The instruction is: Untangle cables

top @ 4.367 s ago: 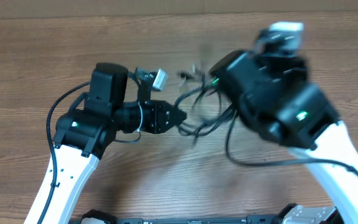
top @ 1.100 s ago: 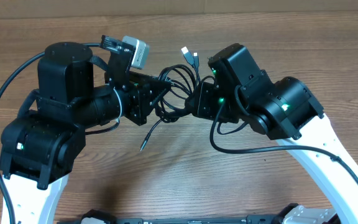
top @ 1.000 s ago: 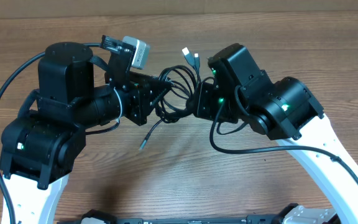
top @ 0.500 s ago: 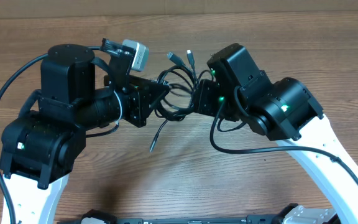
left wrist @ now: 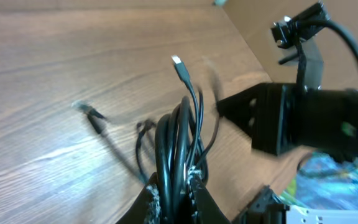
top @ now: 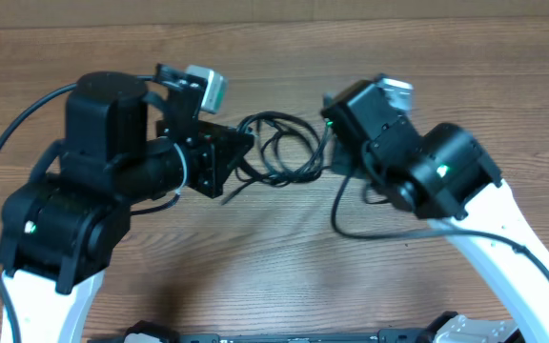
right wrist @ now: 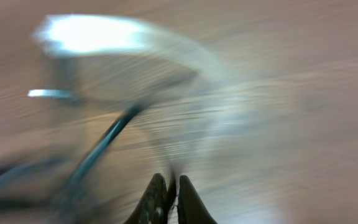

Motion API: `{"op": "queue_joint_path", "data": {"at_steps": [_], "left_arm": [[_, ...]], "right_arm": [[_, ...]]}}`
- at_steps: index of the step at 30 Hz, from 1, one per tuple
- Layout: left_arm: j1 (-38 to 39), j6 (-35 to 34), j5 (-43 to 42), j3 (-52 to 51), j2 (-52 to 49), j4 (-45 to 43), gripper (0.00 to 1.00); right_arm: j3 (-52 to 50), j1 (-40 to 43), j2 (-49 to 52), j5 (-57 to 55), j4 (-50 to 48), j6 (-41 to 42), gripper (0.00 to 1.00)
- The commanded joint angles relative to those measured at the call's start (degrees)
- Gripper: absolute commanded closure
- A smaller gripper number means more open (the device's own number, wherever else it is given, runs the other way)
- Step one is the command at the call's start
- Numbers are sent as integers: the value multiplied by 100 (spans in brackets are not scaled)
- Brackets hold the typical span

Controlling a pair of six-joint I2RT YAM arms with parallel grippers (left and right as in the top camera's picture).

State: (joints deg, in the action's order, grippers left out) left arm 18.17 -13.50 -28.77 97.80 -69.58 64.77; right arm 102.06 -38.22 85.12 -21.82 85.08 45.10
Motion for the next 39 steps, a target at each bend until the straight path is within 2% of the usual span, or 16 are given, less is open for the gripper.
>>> {"op": "queue_joint_path", "data": {"at_steps": [1, 4, 8, 9, 11, 12, 15, 18, 21, 23, 32, 36, 39], "left_arm": [[-57, 90, 243, 181, 315, -46, 90], [-57, 87, 243, 181, 382, -46, 89], [-57, 90, 243, 181, 413, -50, 89], [-57, 90, 243, 181, 413, -48, 89], [-57, 87, 243, 181, 413, -48, 89], [-57, 85, 240, 181, 411, -48, 88], [-57, 57, 240, 181, 387, -22, 87], [-57, -310, 448, 181, 372, 17, 86], [-57, -1495, 1167, 181, 361, 321, 87], [-57, -1934, 1423, 181, 358, 494, 87], [-57, -3410, 1722, 181, 140, 632, 90], [-57, -3633, 1631, 181, -26, 527, 91], [-57, -3687, 1261, 181, -120, 334, 96]], "right_arm": [[-44, 518, 7, -1268, 181, 297, 96], [-44, 977, 7, -1198, 310, 313, 96], [-44, 1394, 7, -365, 297, 9, 96], [-44, 1410, 7, -44, 240, -262, 87], [-44, 1403, 7, 625, 151, -839, 57], [-44, 1381, 7, 922, 116, -1080, 49], [-44, 1307, 7, 2114, -42, -2306, 43], [-44, 1224, 7, 3571, -140, -3864, 40], [-44, 1113, -9, 4894, -142, -5451, 38], [-44, 1058, -28, 5246, -179, -5899, 37], [-44, 461, -59, 6190, -669, -6841, 37], [-44, 79, -57, 6220, -726, -7211, 37], [-44, -59, -57, 6192, -892, -7224, 40]]}}
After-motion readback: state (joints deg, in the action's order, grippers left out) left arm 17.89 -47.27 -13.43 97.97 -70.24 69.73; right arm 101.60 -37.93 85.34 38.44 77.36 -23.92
